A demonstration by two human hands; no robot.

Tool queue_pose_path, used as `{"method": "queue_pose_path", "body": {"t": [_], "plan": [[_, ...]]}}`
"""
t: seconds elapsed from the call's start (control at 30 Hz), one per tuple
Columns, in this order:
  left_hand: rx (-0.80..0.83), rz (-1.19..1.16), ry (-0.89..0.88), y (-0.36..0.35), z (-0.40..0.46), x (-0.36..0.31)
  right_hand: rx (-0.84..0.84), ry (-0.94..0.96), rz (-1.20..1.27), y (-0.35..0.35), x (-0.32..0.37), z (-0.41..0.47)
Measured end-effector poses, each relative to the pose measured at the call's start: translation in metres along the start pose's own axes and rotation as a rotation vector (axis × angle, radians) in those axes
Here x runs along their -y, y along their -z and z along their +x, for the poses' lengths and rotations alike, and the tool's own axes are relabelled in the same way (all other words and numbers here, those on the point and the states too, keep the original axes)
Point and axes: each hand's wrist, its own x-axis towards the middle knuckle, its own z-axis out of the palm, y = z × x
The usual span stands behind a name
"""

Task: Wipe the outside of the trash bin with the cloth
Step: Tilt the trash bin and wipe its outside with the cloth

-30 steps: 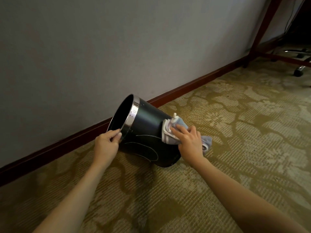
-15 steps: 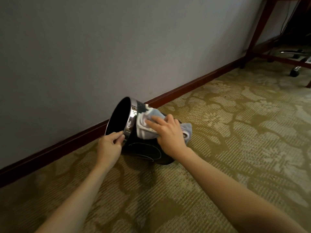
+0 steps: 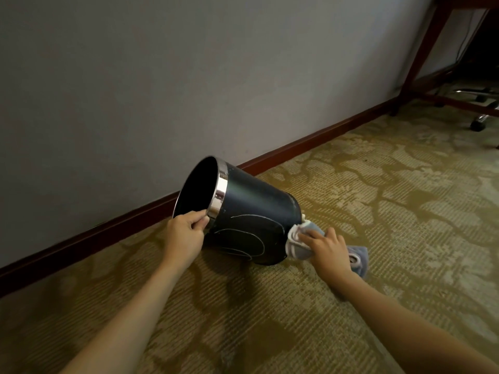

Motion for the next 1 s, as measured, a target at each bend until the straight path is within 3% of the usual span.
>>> {"method": "queue_pose_path", "body": {"t": [0.23,0.33,0.47,0.6,0.63,0.7,0.77,1.0], "plan": [[0.017,-0.020,-0.102,-0.015,0.002,-0.013,-0.454,0.080,0.499,0.049,0.052,0.035],[0.053,-0.029,-0.145,-0.023,0.002,-0.020,-0.531,0.104,0.565,0.058,0.068,0.044],[0.039,-0.011,-0.150,-0.032,0.005,-0.028,-0.480,0.057,0.466,0.037,0.058,0.032],[0.037,-0.002,-0.094,-0.032,0.013,-0.027,0.053,-0.124,0.240,-0.002,0.007,0.008],[0.045,-0.011,-0.085,-0.031,0.014,-0.025,0.173,-0.109,0.262,-0.009,-0.004,0.001],[0.054,-0.017,-0.084,-0.028,0.016,-0.023,0.253,-0.084,0.428,-0.015,-0.016,-0.009],[0.044,-0.006,-0.095,-0.025,0.016,-0.022,0.224,-0.120,0.585,-0.010,-0.016,-0.009],[0.044,-0.034,-0.063,-0.016,0.016,-0.014,-0.219,-0.377,0.982,0.033,-0.007,0.022]]}}
